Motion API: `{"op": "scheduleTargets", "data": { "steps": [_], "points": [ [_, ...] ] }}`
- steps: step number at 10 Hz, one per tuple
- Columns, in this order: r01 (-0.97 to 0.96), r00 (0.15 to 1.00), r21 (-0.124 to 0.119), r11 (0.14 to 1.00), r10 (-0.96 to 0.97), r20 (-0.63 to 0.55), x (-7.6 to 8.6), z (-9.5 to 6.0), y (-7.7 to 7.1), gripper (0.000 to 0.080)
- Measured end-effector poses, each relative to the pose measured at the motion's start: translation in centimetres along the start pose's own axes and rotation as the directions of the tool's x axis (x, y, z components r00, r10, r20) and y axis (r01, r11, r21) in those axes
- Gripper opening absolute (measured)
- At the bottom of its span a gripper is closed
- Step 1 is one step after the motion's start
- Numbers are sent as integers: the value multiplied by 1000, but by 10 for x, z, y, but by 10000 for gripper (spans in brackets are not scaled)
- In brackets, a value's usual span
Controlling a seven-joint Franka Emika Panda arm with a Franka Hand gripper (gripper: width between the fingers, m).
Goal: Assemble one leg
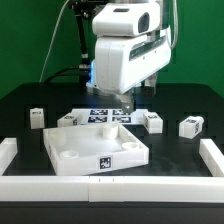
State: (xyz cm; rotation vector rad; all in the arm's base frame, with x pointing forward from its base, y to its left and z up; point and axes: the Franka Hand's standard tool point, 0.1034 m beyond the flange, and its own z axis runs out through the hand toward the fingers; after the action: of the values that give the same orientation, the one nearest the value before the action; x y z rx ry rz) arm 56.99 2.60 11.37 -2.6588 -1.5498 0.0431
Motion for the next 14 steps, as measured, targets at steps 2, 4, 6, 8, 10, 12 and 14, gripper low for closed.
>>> {"op": "scheduleTargets", "data": {
  "steps": [2,4,6,8,10,12,14],
  "points": [
    [0,1000,1,1000,0,-1,0,0,0,650],
    [0,1000,1,1000,0,-1,0,0,0,650],
    [-1,1000,1,1000,1,-1,0,0,0,650],
    [86,996,-13,996,-86,-6,-7,5,-5,650],
    [222,975,24,975,-222,6,-34,20,-18,650],
    [426,904,47,904,-427,5,-55,29,-17,650],
    [444,895,57,894,-446,11,-61,35,-16,650]
  ]
}}
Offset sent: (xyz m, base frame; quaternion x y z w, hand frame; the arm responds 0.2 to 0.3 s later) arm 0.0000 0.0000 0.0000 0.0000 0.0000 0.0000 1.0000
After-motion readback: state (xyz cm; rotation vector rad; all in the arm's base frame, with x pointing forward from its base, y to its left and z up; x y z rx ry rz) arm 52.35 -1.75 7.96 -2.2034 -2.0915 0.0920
